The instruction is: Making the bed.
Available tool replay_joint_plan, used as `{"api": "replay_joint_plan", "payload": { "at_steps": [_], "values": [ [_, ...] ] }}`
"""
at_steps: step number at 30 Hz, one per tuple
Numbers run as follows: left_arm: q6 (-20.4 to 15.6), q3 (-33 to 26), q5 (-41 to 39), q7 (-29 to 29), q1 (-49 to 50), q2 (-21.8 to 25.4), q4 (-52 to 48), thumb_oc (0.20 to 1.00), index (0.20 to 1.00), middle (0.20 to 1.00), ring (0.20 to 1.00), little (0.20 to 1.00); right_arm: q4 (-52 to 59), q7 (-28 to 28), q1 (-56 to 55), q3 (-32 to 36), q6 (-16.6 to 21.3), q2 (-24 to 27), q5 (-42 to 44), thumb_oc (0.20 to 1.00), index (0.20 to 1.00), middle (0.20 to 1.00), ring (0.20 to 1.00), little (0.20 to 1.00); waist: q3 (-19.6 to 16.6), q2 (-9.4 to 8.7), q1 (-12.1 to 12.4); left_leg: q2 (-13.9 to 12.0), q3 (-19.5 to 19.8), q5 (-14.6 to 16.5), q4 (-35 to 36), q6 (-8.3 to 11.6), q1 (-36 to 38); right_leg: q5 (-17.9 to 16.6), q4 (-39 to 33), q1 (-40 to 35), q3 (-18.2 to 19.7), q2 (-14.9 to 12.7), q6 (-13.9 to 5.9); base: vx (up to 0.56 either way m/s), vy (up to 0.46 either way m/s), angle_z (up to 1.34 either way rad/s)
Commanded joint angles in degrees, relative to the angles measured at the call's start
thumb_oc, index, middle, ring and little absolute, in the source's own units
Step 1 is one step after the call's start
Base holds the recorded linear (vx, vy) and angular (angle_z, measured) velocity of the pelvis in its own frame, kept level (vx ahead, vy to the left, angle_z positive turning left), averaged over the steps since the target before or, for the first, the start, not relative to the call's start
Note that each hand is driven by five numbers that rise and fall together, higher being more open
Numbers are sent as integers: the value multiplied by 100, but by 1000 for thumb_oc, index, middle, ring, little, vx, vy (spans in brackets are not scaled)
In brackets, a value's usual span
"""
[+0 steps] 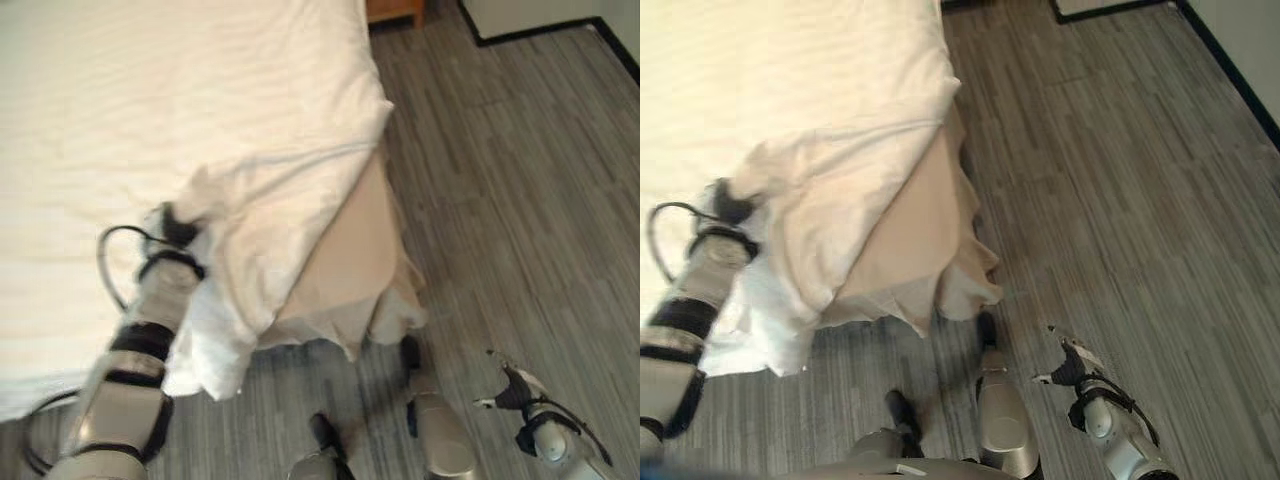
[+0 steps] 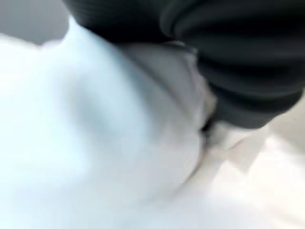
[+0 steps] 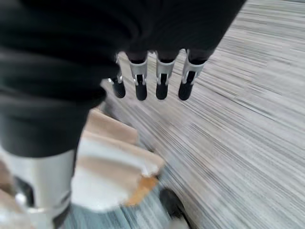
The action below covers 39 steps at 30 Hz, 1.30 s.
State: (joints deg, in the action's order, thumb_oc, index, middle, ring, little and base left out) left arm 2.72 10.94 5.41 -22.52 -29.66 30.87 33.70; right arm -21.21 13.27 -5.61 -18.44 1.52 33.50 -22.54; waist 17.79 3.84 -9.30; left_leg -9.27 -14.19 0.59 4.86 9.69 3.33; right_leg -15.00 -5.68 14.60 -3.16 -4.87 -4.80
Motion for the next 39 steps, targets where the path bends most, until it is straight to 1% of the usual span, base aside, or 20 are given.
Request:
{"api": "replay_joint_plan", "payload": {
  "at_steps": [1, 2, 3, 4, 6, 9, 10, 11, 12, 14, 16, 19, 21, 25, 28, 29, 30, 34, 37, 39],
  "values": [
    [-361, 93, -295, 40, 333, -498, -402, 200, 200, 200, 200, 200, 51, 81, 106, 114, -79, -203, -267, 1000, 1000, 1000, 1000, 1000, -63, -512, -125, 443, 1000, 789, -1521, -299, 193, 991, 101, -435, -27, -247, -258, -332, 136, 7],
    [-431, 191, -332, 82, 518, -786, -670, 200, 200, 200, 200, 200, 33, 54, 120, 193, -108, -271, -259, 1000, 1000, 1000, 1000, 1000, -166, -474, -228, 453, 1030, 1182, -1289, -399, 503, 985, 117, -412, 2, -195, -296, -133, 157, -1],
    [-454, 409, -409, 242, 672, -1098, -842, 200, 200, 200, 200, 200, -77, 45, -56, 326, -112, -464, -178, 1000, 1000, 1000, 1000, 1000, -362, -497, -373, 473, 939, 1241, -864, -519, 731, 868, 121, -336, -34, -254, -349, -123, 160, -4],
    [-455, 420, -409, 240, 681, -1104, -843, 200, 200, 200, 200, 200, -74, 45, -72, 333, -111, -463, -179, 1000, 1000, 1000, 1000, 1000, -371, -492, -364, 473, 937, 1227, -833, -520, 748, 867, 117, -340, -35, -253, -351, -169, 159, 4],
    [-506, 643, -525, 474, 746, -1330, -1191, 200, 200, 200, 200, 200, -226, 42, -211, 407, -193, -668, -152, 1000, 1000, 1000, 1000, 1000, -439, -555, -450, 575, 845, 1173, -471, -617, 949, 685, 157, -238, -84, -281, -492, -192, 125, -7],
    [-547, 1026, -569, 690, 722, -1578, -1353, 200, 200, 200, 200, 200, -387, -2, -294, 290, -263, -962, -222, 1000, 1000, 1000, 1000, 1000, -366, -677, -558, 639, 664, 1069, -213, -683, 1088, 451, 220, -121, 79, -297, -874, -219, 65, -36],
    [-548, 1028, -569, 690, 718, -1573, -1351, 200, 200, 200, 200, 200, -386, -2, -292, 290, -263, -967, -223, 1000, 1000, 1000, 1000, 1000, -375, -705, -557, 665, 665, 1037, -204, -680, 1073, 430, 215, -102, 91, -319, -870, -326, -7, -38],
    [-553, 1245, -628, 759, 667, -1649, -1419, 200, 200, 200, 200, 200, -505, 17, -325, 214, -263, -1087, -167, 1000, 1000, 1000, 1000, 1000, -299, -719, -550, 647, 544, 949, -209, -738, 960, 708, 544, -81, 236, -297, -840, -230, -18, -33],
    [-553, 1246, -628, 759, 667, -1648, -1419, 200, 200, 200, 200, 200, -505, 17, -325, 214, -263, -1088, -167, 1000, 1000, 1000, 1000, 1000, -305, -723, -549, 653, 543, 945, -207, -739, 955, 708, 548, -71, 241, -301, -841, -347, -24, -20],
    [-546, 1630, -615, 869, 558, -1796, -1457, 200, 200, 200, 200, 200, -768, 120, -405, 106, -273, -1164, -142, 1000, 1000, 1000, 1000, 1000, -273, -685, -459, 602, 247, 774, -223, -834, 781, 1123, 1201, -404, 233, -452, -635, -402, -59, -42],
    [-531, 1778, -642, 899, 547, -1873, -1421, 200, 200, 200, 200, 200, -867, 135, -420, 80, -279, -1188, -129, 1000, 1000, 1000, 1000, 1000, -369, -675, -428, 578, 109, 696, -157, -825, 744, 1182, 1215, -693, 339, -566, -608, -225, -67, -84],
    [-494, 1937, -649, 885, 484, -1972, -1360, 200, 200, 200, 200, 200, -912, 166, -438, 85, -303, -1212, -94, 1000, 1000, 1000, 1000, 1000, -537, -658, -387, 534, -43, 603, -143, -788, 668, 1139, 1077, -962, 449, -734, -655, -101, -184, -67],
    [-466, 2095, -677, 829, 381, -2111, -1246, 200, 200, 200, 200, 200, -944, 254, -378, 35, -324, -1236, -139, 1000, 1000, 1000, 1000, 1000, -687, -621, -324, 392, -352, 499, -131, -707, 588, 934, 733, -1117, 223, -1084, -766, -74, -293, -41],
    [-473, 2330, -892, 780, 194, -2371, -986, 200, 200, 200, 200, 200, -986, 314, -244, -67, -384, -1262, -160, 1000, 1000, 1000, 1000, 1000, -806, -586, -421, 271, -784, 515, -124, -609, 723, 855, 169, -1065, -186, -1127, -840, 17, -205, -89],
    [-501, 2468, -996, 810, 224, -2544, -873, 200, 200, 200, 200, 200, -1099, 352, -251, -132, -393, -1264, -98, 1000, 1000, 1000, 1000, 1000, -834, -559, -455, 220, -953, 541, -153, -563, 796, 951, 69, -1079, -123, -1044, -914, 42, -153, -48],
    [-538, 2679, -1228, 844, 217, -2778, -725, 743, 743, 743, 743, 743, -1275, 372, -300, -208, -398, -1280, -33, 1000, 1000, 1000, 1000, 1000, -809, -533, -523, 141, -977, 505, -225, -498, 788, 1002, 69, -1084, 26, -961, -885, 54, -183, -35],
    [-555, 2792, -1325, 860, 182, -2913, -654, 1000, 1000, 1000, 1000, 1000, -1361, 396, -311, -238, -408, -1268, 2, 1000, 1000, 1000, 1000, 1000, -782, -494, -584, 101, -967, 485, -243, -463, 798, 1022, 69, -1095, 50, -921, -859, 75, -228, -23],
    [-570, 3129, -1456, 841, 75, -3288, -467, 1000, 1000, 1000, 1000, 1000, -1536, 514, -236, -243, -425, -1105, 80, 1000, 1000, 1000, 1000, 1000, -722, -271, -866, -14, -1032, 420, -297, -380, 850, 1148, 71, -1126, 149, -737, -760, 50, -103, -10],
    [-601, 3232, -1542, 748, 39, -3407, -415, 1000, 1000, 1000, 1000, 1000, -1547, 598, -246, -256, -391, -1004, 163, 1000, 1000, 1000, 1000, 1000, -731, -157, -970, -118, -1123, 320, -251, -304, 899, 1216, 68, -1108, 234, -595, -703, 54, -93, -35],
    [-670, 3228, -1912, 590, -32, -3506, -352, 1000, 1000, 1000, 1000, 1000, -1425, 735, -354, -288, -339, -966, 174, 1000, 1000, 1000, 1000, 1000, -722, -81, -1019, -237, -1139, 165, -193, -208, 914, 1292, 68, -1143, 221, -481, -630, 61, -118, -26]
  ]
}}
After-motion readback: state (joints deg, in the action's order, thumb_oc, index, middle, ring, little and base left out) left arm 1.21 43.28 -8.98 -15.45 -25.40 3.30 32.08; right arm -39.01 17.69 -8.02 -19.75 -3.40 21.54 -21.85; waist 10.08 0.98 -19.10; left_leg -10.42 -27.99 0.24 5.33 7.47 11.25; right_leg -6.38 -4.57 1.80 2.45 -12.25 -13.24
